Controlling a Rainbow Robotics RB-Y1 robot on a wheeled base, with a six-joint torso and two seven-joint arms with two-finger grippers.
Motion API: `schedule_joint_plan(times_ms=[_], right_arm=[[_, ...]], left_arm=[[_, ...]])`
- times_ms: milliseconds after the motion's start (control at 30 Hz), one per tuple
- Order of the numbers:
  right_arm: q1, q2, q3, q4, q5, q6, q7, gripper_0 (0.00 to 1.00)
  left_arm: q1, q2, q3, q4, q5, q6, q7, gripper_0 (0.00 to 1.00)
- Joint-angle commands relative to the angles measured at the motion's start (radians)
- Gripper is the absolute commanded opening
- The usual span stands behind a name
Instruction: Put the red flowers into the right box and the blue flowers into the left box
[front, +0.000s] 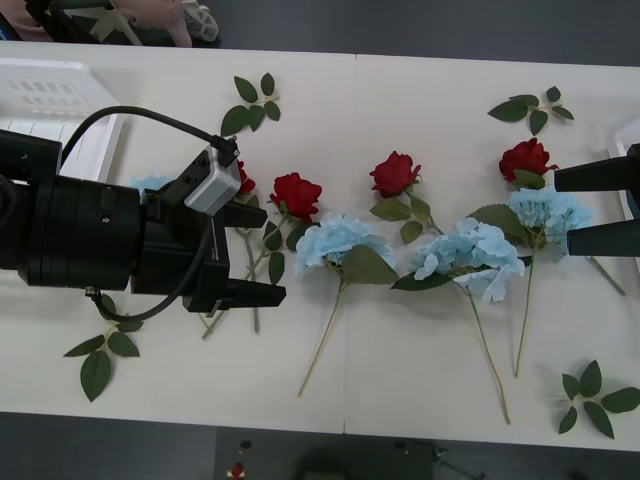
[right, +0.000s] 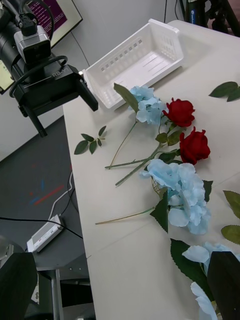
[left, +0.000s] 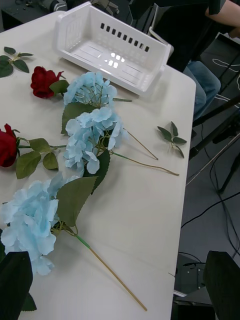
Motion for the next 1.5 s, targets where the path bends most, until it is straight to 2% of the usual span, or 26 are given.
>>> schedule_joint_plan(times_ms=[33,67,133,167,267,333,400,500,567,633,733,767,800,867,1000,1100,1300,1500], right_arm=[[0.046,0.025,0.032,0.01,0.025,-0.003,0.008,1.0],[0.047,0.022,0.032,0.019,0.05,0.0,0.008,1.0],[0.047,0.011,0.018,0.033,0.098,0.015,0.008,1.0],[0.047,0.008,-0.001,0.044,0.141,0.037,0.008,1.0],[0.021,0.017,-0.057,0.071,0.297,0.132,-0.3,1.0],[-0.028,0.043,-0.108,0.082,0.467,0.244,-0.556,1.0],[-0.075,0.069,-0.142,0.085,0.595,0.336,-0.722,1.0],[-0.192,0.112,-0.148,0.091,0.786,0.488,-0.93,1.0],[-0.296,0.164,-0.125,0.105,0.944,0.589,-1.052,1.0],[-0.382,0.198,-0.079,0.127,1.041,0.643,-1.108,1.0],[-0.562,0.267,0.062,0.229,1.177,0.698,-1.183,1.0],[-0.562,0.267,0.062,0.229,1.177,0.698,-1.183,1.0],[-0.644,0.302,0.128,0.308,1.23,0.696,-1.19,1.0],[-0.75,0.358,0.202,0.443,1.308,0.678,-1.179,1.0],[-0.898,0.444,0.314,0.679,1.383,0.613,-1.157,1.0],[-0.97,0.494,0.381,0.8,1.437,0.544,-1.145,1.0],[-1.013,0.562,0.472,0.929,1.541,0.383,-1.127,1.0],[-1.02,0.665,0.486,1.053,1.682,0.238,-1.113,1.0]], left_arm=[[-0.017,0.007,0.018,-0.013,-0.007,-0.004,-0.002,1.0],[0.031,-0.023,-0.021,0.004,-0.001,0.004,-0.001,1.0],[0.043,-0.016,-0.025,-0.004,0.038,-0.029,0.006,1.0],[0.055,0.004,-0.024,-0.005,0.117,-0.072,0.007,1.0],[0.061,0.093,-0.011,0.027,0.392,-0.107,0.045,1.0],[0.061,0.177,0.012,0.11,0.588,-0.065,0.121,1.0],[0.061,0.215,0.015,0.199,0.653,-0.001,0.211,1.0],[0.063,0.229,0.016,0.352,0.608,0.128,0.36,1.0],[0.06,0.218,0.016,0.45,0.482,0.209,0.437,1.0],[0.048,0.195,0.018,0.501,0.361,0.237,0.518,1.0],[-0.011,0.108,0.016,0.577,0.103,0.277,0.726,1.0],[-0.011,0.108,0.016,0.577,0.103,0.277,0.726,1.0],[-0.038,0.056,0.016,0.605,0.005,0.295,0.811,1.0],[-0.075,-0.015,0.016,0.65,-0.091,0.32,0.917,1.0],[-0.138,-0.11,0.016,0.717,-0.217,0.353,1.021,1.0],[-0.187,-0.159,0.005,0.766,-0.298,0.356,1.047,1.0],[-0.316,-0.225,-0.108,0.927,-0.412,0.352,1.056,1.0],[-0.367,-0.248,-0.157,1.007,-0.443,0.346,1.052,1.0]])
